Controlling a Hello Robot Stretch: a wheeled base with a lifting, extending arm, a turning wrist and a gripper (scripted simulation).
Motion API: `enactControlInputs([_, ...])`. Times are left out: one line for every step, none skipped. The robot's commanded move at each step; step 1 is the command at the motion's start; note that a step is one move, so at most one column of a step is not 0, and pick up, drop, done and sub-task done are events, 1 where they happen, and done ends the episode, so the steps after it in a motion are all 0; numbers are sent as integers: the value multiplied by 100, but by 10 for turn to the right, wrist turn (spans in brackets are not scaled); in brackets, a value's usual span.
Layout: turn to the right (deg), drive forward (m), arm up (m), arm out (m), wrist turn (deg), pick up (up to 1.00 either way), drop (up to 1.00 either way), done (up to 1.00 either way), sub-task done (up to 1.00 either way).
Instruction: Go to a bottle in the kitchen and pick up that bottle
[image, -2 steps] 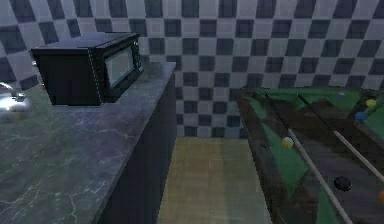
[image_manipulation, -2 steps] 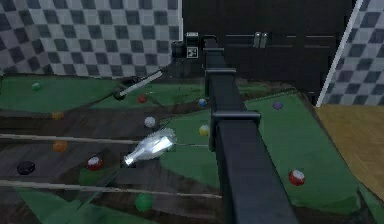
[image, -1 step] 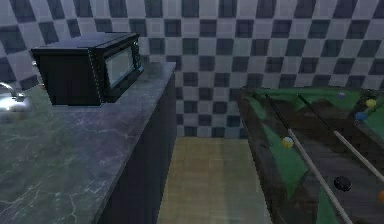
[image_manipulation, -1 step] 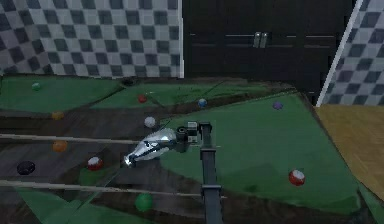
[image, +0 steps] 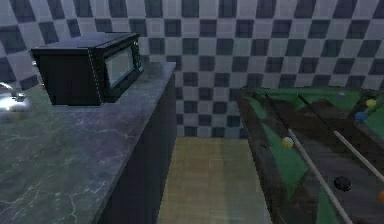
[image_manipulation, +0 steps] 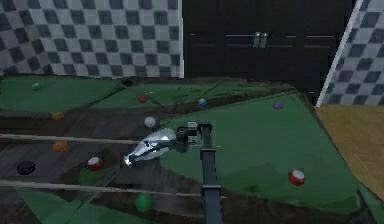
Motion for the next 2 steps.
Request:
enactControlInputs([0,0,10,0,0,0,0,0,0])
enactControlInputs([0,0,0,0,0,0,0,100,0])
